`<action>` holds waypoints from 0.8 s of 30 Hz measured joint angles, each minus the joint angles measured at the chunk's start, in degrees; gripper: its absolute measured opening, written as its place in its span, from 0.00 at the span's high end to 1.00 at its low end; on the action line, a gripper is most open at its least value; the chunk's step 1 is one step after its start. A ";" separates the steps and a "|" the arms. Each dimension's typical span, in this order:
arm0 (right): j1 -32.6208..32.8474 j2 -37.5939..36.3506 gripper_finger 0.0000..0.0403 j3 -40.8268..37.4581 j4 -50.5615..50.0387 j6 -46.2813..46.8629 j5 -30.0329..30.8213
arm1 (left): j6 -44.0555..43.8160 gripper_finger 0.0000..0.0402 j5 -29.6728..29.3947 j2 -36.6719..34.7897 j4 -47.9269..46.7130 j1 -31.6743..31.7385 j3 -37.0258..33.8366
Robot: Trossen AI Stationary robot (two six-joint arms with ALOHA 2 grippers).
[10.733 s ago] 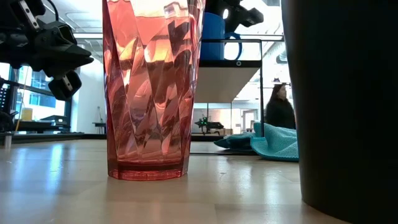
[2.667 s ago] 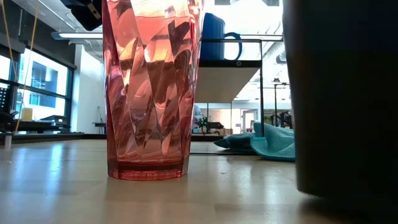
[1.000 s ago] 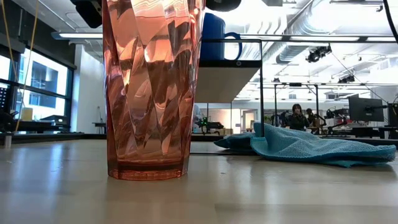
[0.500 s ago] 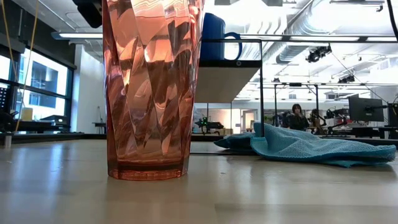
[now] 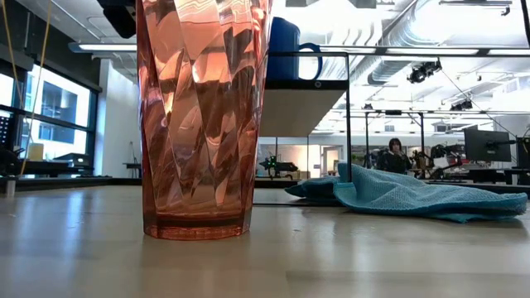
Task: Stack small to large cups/mugs on shelf
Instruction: Put the black cup on the shelf
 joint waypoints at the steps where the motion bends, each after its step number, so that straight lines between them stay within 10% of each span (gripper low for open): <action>1: -0.80 0.00 1.00 0.00 0.05 -0.16 0.42 | -0.07 0.92 -0.08 0.00 0.00 0.00 0.00; 24: -15.11 5.16 1.00 -2.69 -0.28 -9.44 -5.40 | -1.23 0.92 -3.54 0.00 -0.24 0.00 0.00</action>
